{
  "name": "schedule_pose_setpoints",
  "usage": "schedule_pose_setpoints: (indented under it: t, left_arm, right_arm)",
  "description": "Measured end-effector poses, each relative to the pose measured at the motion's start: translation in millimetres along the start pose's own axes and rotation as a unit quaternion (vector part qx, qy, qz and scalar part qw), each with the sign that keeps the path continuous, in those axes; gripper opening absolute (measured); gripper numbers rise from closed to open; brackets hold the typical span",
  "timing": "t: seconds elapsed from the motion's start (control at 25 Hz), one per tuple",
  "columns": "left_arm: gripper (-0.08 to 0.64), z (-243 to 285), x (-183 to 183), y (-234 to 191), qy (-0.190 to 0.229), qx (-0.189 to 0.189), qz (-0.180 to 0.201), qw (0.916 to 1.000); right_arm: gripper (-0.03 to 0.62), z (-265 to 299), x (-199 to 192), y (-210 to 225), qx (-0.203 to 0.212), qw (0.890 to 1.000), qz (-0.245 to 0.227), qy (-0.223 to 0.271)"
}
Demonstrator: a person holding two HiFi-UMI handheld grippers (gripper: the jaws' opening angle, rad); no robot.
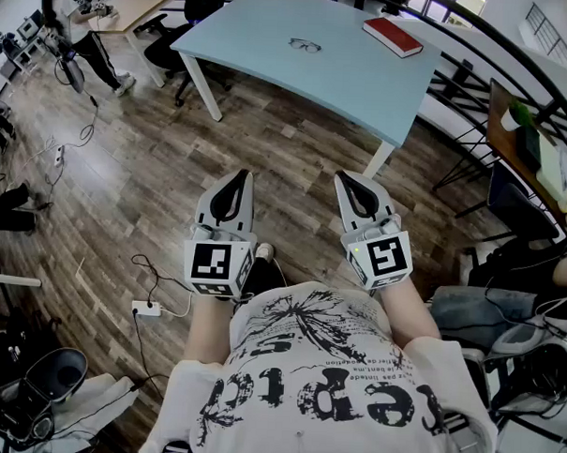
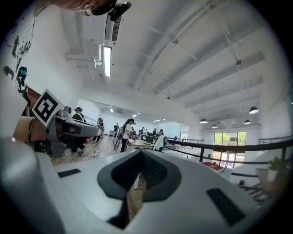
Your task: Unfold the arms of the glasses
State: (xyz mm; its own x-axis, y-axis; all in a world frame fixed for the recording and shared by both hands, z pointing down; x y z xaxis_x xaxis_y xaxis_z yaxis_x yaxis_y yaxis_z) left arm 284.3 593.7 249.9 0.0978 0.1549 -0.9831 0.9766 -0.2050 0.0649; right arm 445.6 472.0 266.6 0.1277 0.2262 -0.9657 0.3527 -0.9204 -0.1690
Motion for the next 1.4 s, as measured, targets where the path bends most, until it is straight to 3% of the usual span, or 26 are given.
schedule_pose_setpoints:
  t: [0.44,0.84,1.16,1.4]
  left_arm:
    - [0.02,11,-20,-1,-0.024,-0.01,0.002,0.9996]
    - [0.02,25,-54,-27,-0.05,-0.029,-0.028,0.9979]
    - [0.02,62,-74,-110,-0.054,-0.058,-0.04,0.996]
    - [0.02,120,-83,-181,-0.052,-0.1,-0.036,0.993]
  right_arm:
    - [0.008,4,-17,7,-0.012,1.0,0.008,-0.019]
    - [0.009,32,-47,-1,-0.046,0.998,0.015,-0.043]
    - [0.009,110,-65,-15,-0.081,0.995,0.001,-0.062]
    - [0.009,181,-79,-8,-0.119,0.99,-0.011,-0.069]
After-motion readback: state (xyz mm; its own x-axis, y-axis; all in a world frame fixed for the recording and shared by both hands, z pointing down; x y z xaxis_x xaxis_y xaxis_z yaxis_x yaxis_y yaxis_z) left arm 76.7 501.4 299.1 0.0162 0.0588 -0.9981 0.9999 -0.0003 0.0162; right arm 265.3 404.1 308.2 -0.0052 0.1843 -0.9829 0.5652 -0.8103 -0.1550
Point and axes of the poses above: the fingertips, and each gripper's own axes: z forward along the fingers, y to its right, x out of its top, the point moved 5 cm from there along -z, backward along the fingers, and after that the axes turned 12 degrees about y, right-handed, at the moved point
